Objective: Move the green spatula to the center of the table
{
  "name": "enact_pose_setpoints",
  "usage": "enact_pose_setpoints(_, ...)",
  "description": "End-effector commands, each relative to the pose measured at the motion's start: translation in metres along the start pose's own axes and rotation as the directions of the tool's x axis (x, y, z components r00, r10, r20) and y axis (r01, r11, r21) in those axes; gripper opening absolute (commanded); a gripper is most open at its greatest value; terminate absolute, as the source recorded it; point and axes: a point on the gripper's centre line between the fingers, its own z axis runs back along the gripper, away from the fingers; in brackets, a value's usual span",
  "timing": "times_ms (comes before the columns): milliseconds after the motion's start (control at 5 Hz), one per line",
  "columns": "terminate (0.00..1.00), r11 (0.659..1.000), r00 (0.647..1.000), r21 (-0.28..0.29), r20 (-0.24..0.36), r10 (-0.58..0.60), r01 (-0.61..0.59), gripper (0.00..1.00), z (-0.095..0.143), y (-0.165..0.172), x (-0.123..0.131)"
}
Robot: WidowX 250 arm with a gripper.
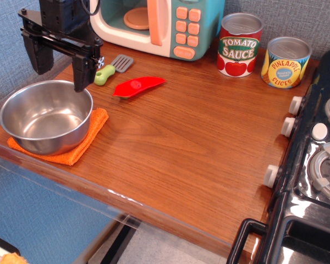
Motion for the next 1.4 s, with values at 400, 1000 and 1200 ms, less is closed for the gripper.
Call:
enact_pose_setpoints(400,0.0,0.991,0.991,-0.006,0.012,0.134,-0.134,1.0,0.004,0.049,0.061)
enact_pose_setpoints(1000,0.0,0.984,0.983,-0.018,-0.049,0.177,-0.178,1.0,-0.049,0.055,0.126)
enact_pose_setpoints(1200,0.0,0.977,0.973,-0.003,-0.086,0.214,-0.215,1.0,-0.069,0.056,0.137)
